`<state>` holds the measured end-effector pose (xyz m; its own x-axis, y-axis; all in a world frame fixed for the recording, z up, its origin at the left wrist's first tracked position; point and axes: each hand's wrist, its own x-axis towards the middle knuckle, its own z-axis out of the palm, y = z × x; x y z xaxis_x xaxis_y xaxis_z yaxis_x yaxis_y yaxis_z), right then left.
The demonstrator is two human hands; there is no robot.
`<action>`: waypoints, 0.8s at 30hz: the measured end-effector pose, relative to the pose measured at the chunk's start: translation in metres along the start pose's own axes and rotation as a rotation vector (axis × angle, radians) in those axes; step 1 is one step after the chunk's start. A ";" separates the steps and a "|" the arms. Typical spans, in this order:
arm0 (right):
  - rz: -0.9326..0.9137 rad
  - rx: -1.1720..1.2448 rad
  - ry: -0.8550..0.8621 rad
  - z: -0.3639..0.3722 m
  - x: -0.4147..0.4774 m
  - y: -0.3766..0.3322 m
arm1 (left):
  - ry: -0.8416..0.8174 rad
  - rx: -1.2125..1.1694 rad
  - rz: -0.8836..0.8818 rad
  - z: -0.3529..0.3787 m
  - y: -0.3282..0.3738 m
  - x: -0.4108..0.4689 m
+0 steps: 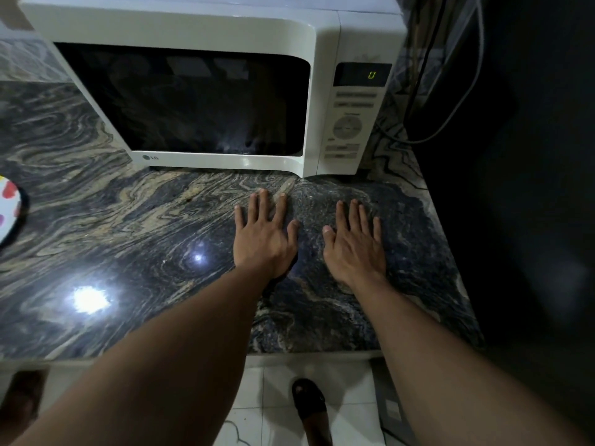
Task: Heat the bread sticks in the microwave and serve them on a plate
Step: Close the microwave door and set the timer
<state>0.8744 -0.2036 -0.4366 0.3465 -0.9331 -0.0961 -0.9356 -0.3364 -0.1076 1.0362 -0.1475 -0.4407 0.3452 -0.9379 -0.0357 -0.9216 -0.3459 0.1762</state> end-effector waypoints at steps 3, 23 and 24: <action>0.005 -0.006 0.012 0.001 0.000 0.000 | 0.002 -0.003 0.003 0.001 0.000 -0.001; -0.001 0.027 0.012 0.000 -0.002 -0.001 | -0.013 0.000 0.018 0.001 -0.001 -0.002; -0.001 0.035 0.003 -0.002 -0.002 -0.001 | -0.019 0.001 0.021 0.000 -0.002 -0.002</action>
<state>0.8746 -0.2012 -0.4346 0.3473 -0.9331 -0.0933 -0.9323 -0.3328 -0.1418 1.0369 -0.1450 -0.4413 0.3225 -0.9452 -0.0506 -0.9287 -0.3263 0.1763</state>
